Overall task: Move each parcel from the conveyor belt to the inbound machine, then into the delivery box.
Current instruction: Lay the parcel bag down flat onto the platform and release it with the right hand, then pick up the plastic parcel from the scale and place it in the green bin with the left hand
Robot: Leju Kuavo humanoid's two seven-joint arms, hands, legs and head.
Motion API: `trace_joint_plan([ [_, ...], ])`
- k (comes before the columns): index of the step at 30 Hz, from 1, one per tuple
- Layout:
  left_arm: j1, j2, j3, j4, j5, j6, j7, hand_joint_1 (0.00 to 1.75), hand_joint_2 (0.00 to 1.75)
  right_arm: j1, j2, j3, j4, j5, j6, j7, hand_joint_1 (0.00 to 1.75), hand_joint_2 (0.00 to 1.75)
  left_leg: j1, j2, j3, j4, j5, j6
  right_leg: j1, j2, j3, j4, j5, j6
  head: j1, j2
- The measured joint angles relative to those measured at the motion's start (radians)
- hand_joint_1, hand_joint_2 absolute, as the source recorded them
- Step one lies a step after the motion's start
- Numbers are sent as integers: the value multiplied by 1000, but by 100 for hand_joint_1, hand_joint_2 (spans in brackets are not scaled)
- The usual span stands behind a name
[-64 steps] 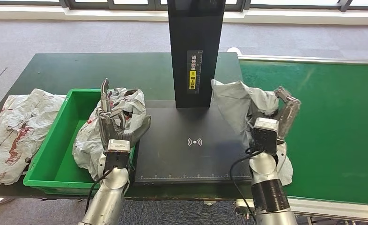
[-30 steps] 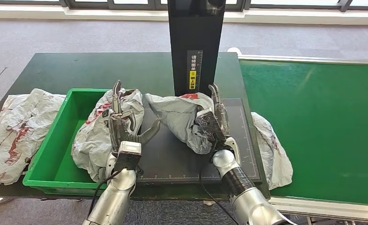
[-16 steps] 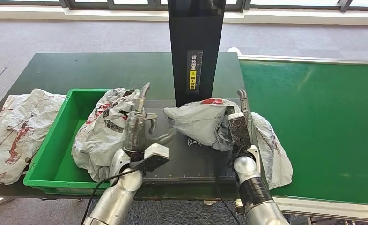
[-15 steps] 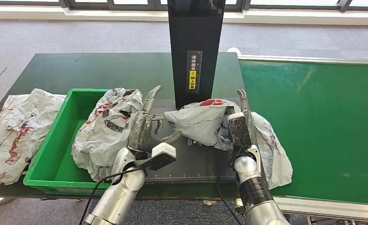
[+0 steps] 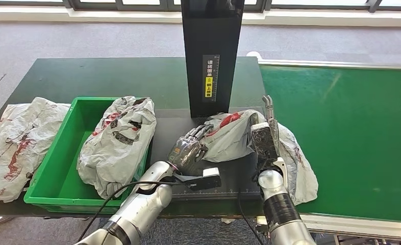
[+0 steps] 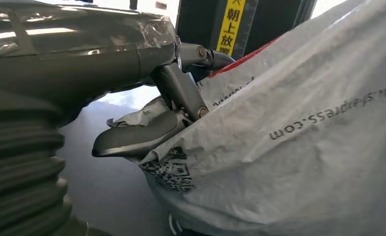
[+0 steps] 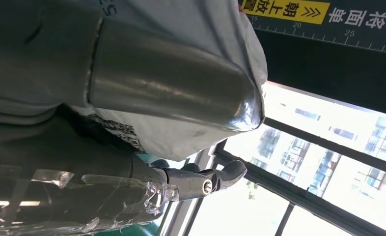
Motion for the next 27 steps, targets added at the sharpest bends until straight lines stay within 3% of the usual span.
trace_joint_plan([
  [16, -17, -6, -15, 74, -21, -13, 3, 1, 175, 3, 0, -4, -11, 2, 3, 1, 0, 0, 0, 0, 0, 0, 0, 0, 0, 0, 0, 0, 0, 0, 0, 0],
  [20, -19, -19, -29, 92, -73, -32, 9, 175, 175, 2, 0, -4, -13, 11, 12, 10, 0, 0, 0, 0, 0, 0, 0, 0, 0, 0, 0, 0, 0, 0, 0, 0],
  [27, -18, -50, -74, 110, -49, 4, -9, 175, 175, 2, 1, -4, -13, 28, 15, 12, 0, 0, 0, -1, -1, 0, 0, 0, 0, -1, 0, 0, 0, 0, 0, 0],
])
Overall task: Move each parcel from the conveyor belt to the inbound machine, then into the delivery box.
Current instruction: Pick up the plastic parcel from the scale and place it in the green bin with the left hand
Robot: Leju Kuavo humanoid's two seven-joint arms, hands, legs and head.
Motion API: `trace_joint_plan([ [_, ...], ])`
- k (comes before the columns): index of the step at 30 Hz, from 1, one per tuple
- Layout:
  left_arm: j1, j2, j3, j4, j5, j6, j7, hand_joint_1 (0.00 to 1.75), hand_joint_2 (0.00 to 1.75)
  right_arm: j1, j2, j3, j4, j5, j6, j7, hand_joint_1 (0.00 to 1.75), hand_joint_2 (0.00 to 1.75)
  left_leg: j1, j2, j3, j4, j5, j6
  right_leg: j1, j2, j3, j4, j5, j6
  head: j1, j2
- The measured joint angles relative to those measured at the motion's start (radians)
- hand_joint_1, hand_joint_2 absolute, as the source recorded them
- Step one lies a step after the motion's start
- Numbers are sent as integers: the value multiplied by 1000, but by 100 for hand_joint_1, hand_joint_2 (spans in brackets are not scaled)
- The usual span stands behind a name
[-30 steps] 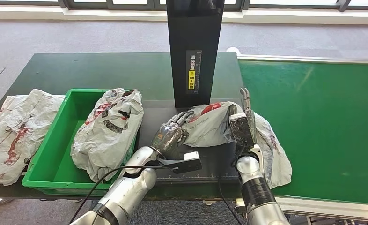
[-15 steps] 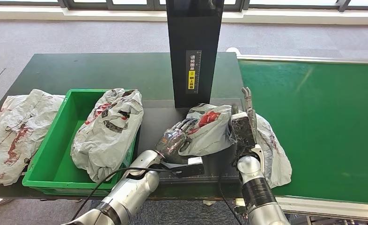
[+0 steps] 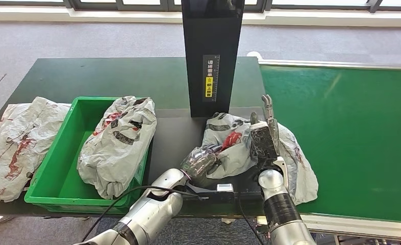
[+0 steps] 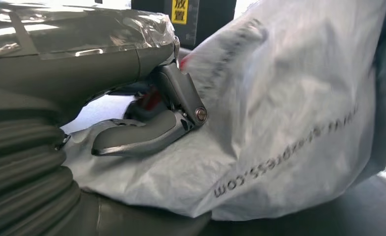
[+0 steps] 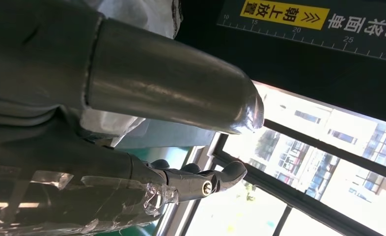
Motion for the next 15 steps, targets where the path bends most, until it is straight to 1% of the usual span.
trace_joint_plan([
  [4, 4, -5, -7, -17, 60, 56, -44, 175, 175, 0, 0, -2, 0, 5, -2, -1, 0, 0, 0, 0, 0, 0, 0, 0, 0, 0, 0, 0, 0, 0, 0, 0],
  [8, 14, -7, -7, -55, 104, 89, -83, 175, 175, -1, 0, -12, 0, 6, -4, -3, 0, 0, 0, 0, 0, 0, 0, 0, 0, 0, 0, 0, 0, 0, 0, 0],
  [12, 31, -7, -6, -99, 133, 122, -107, 175, 175, -5, 0, -15, 4, 5, -6, -11, 0, 0, 0, 0, 0, 0, 0, 0, 0, 0, 0, 0, 0, 0, 0, 0],
  [15, 48, -7, 2, -139, 151, 178, -118, 175, 175, -9, 0, -17, 7, -1, -14, -20, 0, 0, 0, 0, 0, 0, 0, 0, 0, 0, 0, 0, 0, 0, 0, 0],
])
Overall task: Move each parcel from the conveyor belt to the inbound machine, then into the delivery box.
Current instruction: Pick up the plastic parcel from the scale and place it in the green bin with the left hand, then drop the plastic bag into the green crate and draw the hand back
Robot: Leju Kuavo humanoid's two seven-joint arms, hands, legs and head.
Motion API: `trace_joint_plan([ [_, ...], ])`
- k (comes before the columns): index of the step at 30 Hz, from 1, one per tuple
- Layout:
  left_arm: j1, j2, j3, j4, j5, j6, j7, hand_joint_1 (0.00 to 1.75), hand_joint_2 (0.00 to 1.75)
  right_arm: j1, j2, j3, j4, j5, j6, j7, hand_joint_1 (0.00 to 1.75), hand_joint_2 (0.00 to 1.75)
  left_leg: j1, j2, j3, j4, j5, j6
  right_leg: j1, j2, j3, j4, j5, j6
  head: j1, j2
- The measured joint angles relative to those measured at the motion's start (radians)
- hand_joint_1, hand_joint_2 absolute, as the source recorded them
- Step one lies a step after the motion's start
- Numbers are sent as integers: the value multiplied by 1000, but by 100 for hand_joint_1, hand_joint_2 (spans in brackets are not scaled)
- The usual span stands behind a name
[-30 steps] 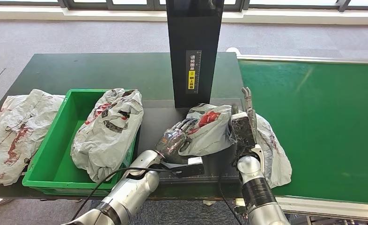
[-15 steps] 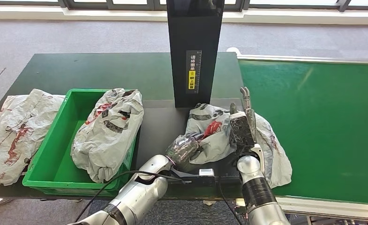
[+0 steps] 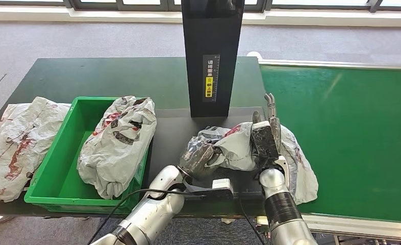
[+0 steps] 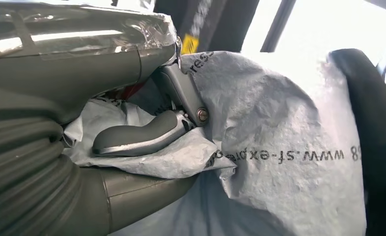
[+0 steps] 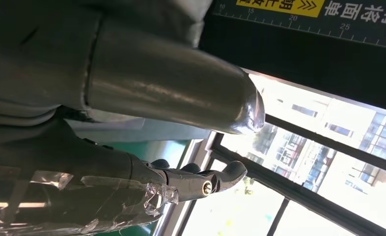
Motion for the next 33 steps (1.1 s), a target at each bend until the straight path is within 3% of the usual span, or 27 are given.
trace_joint_plan([
  [5, 47, 6, 76, -177, -18, 109, -6, 175, 175, 2, -3, -26, -2, -32, -20, -19, 0, 0, 0, 0, 0, 0, 0, 0, 0, 0, 0, 0, 0, 0, 0, 0],
  [12, 103, 24, 207, -551, -263, 114, 118, 175, 175, 6, -12, -52, -5, -44, -36, -24, 0, 0, 0, 1, 0, 0, 0, 0, 0, 1, -1, 0, 0, 0, 0, 0],
  [19, 108, 27, 310, -818, -260, 114, 121, 175, 175, 5, -13, -53, -6, -37, -50, -24, 0, 0, 0, 1, 0, 0, 0, 0, 0, 1, -1, 0, 0, 0, 0, 0],
  [27, 81, 25, 479, -988, -181, 114, 71, 175, 175, 4, -13, -53, -6, -30, -66, -21, 0, 0, 0, 0, -1, 0, 0, 0, 0, 0, -1, 0, 0, 0, 0, 0],
  [33, 54, 25, 636, -1004, -316, 114, 174, 175, 175, 12, -11, -68, -25, -13, -64, -5, 0, 0, 0, 1, 0, 0, 0, 0, 1, 1, -1, 0, 0, 0, 0, 0],
])
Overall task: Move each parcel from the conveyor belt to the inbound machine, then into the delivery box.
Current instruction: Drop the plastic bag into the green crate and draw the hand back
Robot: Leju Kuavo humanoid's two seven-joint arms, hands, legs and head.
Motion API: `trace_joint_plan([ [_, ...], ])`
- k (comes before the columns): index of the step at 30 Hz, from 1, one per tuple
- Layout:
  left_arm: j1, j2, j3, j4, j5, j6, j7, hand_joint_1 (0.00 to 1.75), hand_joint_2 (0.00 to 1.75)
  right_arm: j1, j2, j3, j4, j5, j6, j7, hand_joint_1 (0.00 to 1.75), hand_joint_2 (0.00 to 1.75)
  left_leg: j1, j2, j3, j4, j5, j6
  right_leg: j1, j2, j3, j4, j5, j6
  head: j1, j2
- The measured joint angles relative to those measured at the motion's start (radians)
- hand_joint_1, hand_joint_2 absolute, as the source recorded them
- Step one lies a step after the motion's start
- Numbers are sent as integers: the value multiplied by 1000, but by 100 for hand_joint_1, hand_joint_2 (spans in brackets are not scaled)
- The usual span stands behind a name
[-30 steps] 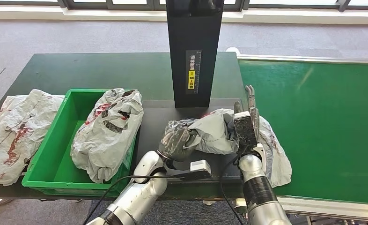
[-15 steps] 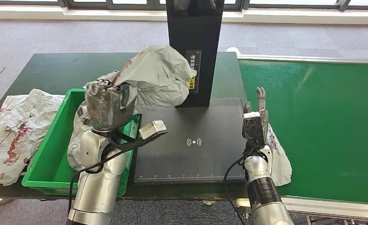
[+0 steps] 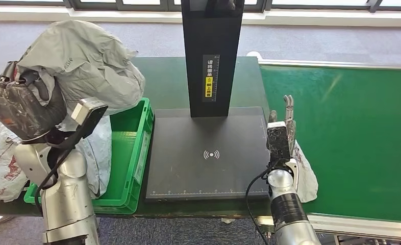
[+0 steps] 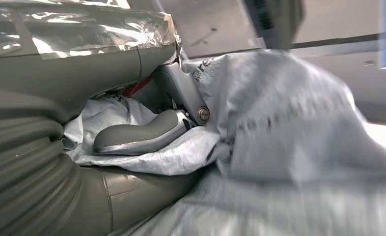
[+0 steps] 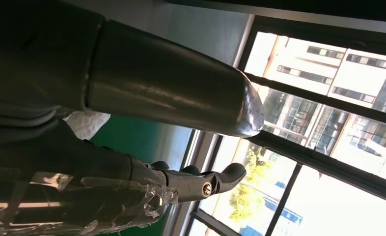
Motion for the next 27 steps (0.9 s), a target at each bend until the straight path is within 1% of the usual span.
trace_joint_plan([
  [2, -9, 0, 38, 17, -67, 0, 51, 175, 175, 4, 1, -1, -10, 8, 4, 9, 0, 0, 0, 0, 0, 0, 0, 0, 0, 0, 0, 0, 0, 0, 0, 0],
  [5, -26, 4, 83, 93, -176, 0, 174, 175, 175, 8, 5, -5, -29, 23, 12, 26, 0, 0, 0, 0, 0, 0, 0, 0, 0, 0, 0, 0, 0, 0, 0, 0],
  [8, -33, 21, 94, 196, -197, 0, 283, 175, 175, 10, 9, -19, -50, 32, 16, 34, 0, 0, 0, 0, 0, 0, 0, 0, 0, 0, 0, 0, 0, 0, 0, 0],
  [13, -50, 52, 95, 319, -199, 0, 355, 175, 175, 17, 11, -36, -74, 37, 21, 37, 0, 0, 0, 0, 0, 0, 0, 0, 0, 0, 0, 0, 0, 0, 0, 0],
  [15, -79, 72, 82, 409, -200, -2, 432, 175, 175, 23, 13, -41, -88, 44, 27, 40, 0, 0, 0, -1, 0, 0, 0, 0, 0, -1, 0, 0, 0, 0, 0, 0],
  [17, -117, 100, 64, 535, -200, -11, 503, 175, 175, 30, 15, -51, -104, 53, 36, 46, 0, 0, 0, -1, 0, 0, 0, 0, 0, -1, 0, 0, 0, 0, 0, 0],
  [19, -150, 125, 48, 657, -200, -25, 537, 173, 175, 36, 18, -60, -120, 61, 45, 51, 0, 0, 0, 0, 0, 0, 0, 0, 0, -1, 0, 0, 0, 0, 0, 0],
  [23, -201, 160, 21, 856, -200, -73, 571, 0, 175, 46, 20, -81, -150, 71, 61, 58, 0, 0, 0, 1, 1, 0, 0, 0, 0, 0, 0, 0, 1, 0, 0, 0],
  [25, -213, 174, 9, 924, -200, -90, 592, 0, 175, 49, 20, -90, -160, 73, 68, 59, 0, 0, 0, 2, 1, 0, 0, 0, 0, 1, 0, 0, 1, 0, 0, 0],
  [27, -216, 185, 1, 967, -200, -86, 604, 0, 87, 53, 20, -99, -167, 76, 74, 60, 0, 0, 0, 3, 1, 0, 0, 0, 0, 2, 0, 0, 1, 0, 0, 0],
])
